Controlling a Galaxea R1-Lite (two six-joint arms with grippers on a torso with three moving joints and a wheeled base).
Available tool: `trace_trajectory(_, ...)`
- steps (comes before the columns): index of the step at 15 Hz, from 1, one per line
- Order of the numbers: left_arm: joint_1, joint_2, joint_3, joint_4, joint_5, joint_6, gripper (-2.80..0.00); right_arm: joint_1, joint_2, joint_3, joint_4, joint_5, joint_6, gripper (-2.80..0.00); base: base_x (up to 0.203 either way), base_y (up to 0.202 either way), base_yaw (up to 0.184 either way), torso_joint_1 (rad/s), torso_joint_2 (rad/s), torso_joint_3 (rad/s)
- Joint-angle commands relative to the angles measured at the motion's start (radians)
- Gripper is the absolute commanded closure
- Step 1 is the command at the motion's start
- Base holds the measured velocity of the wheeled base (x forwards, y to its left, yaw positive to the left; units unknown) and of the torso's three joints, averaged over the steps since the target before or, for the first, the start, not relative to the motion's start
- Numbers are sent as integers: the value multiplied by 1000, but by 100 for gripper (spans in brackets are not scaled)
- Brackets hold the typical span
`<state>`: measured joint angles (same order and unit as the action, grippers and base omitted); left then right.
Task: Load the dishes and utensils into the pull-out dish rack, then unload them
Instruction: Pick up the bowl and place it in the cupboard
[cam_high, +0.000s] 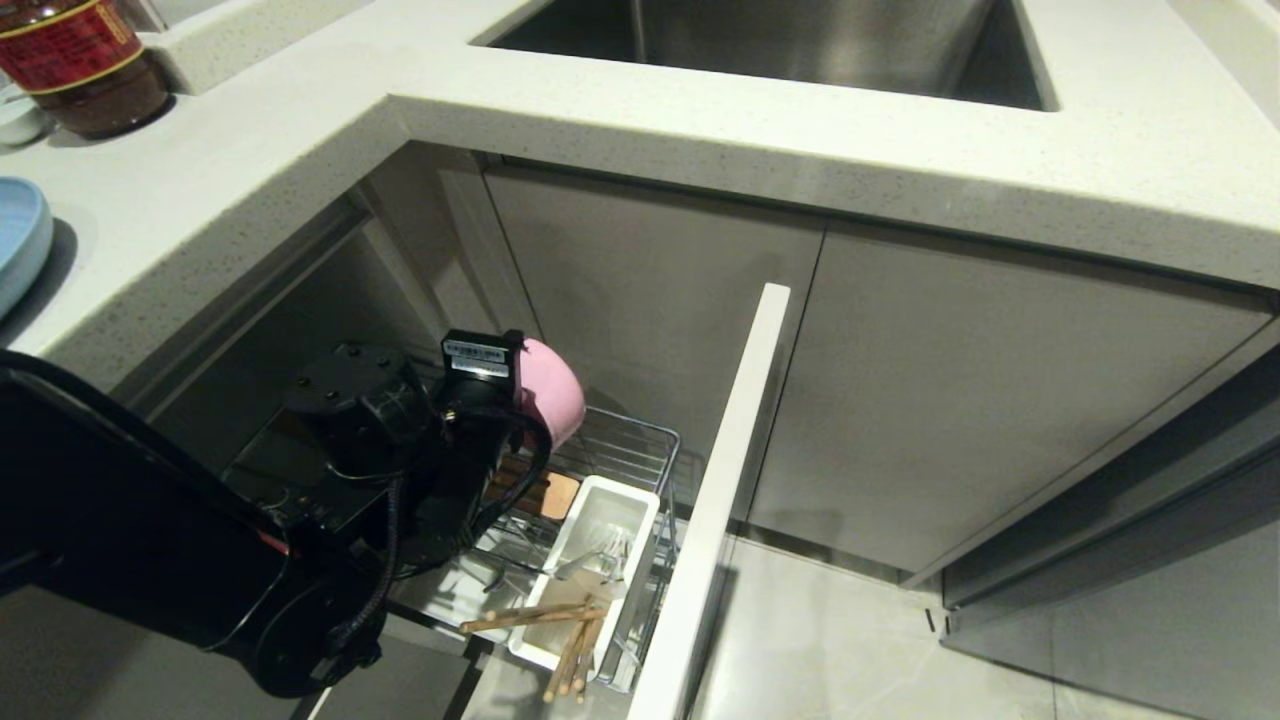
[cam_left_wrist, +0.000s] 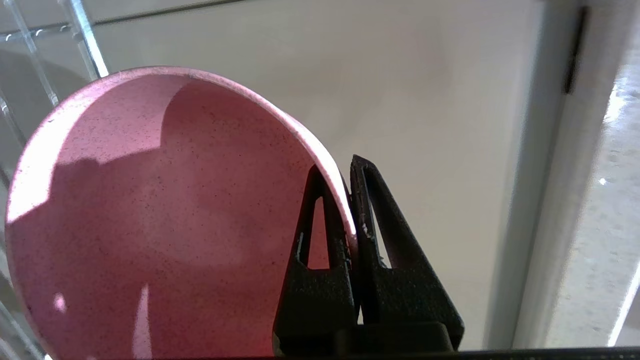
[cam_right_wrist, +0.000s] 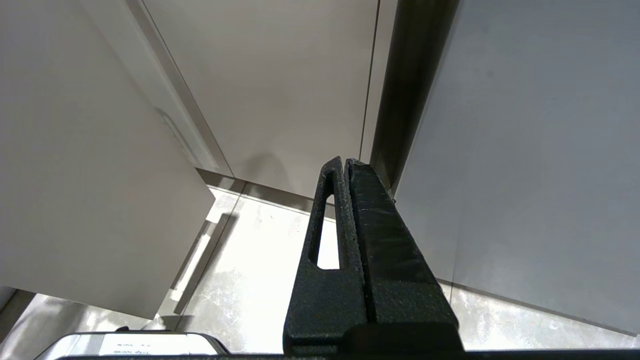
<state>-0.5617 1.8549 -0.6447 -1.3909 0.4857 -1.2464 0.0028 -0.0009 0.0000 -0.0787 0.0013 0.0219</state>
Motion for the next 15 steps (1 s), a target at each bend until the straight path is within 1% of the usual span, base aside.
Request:
trace_trajectory(1, 20, 18, 2, -7, -20, -48, 0, 0, -1, 26, -1, 0, 0, 0, 0, 0, 0, 0, 0, 0)
trace_trajectory(4, 52, 38, 11, -11, -44, -74, 0, 0, -1, 26, -1, 0, 0, 0, 0, 0, 0, 0, 0, 0)
trace_trajectory(5, 56, 41, 12, -11, -57, -98, 0, 0, -1, 26, -1, 0, 0, 0, 0, 0, 0, 0, 0, 0)
trace_trajectory(6, 65, 41, 13, -10, -84, -125, 0, 0, -1, 26, -1, 0, 0, 0, 0, 0, 0, 0, 0, 0)
trace_trajectory(7, 74, 42, 17, -10, -99, -133, 0, 0, -1, 26, -1, 0, 0, 0, 0, 0, 0, 0, 0, 0)
trace_trajectory(10, 78, 49, 17, -4, -101, -148, 0, 0, -1, 26, -1, 0, 0, 0, 0, 0, 0, 0, 0, 0)
trace_trajectory(15, 80, 50, 16, -2, -99, -148, 0, 0, -1, 26, -1, 0, 0, 0, 0, 0, 0, 0, 0, 0)
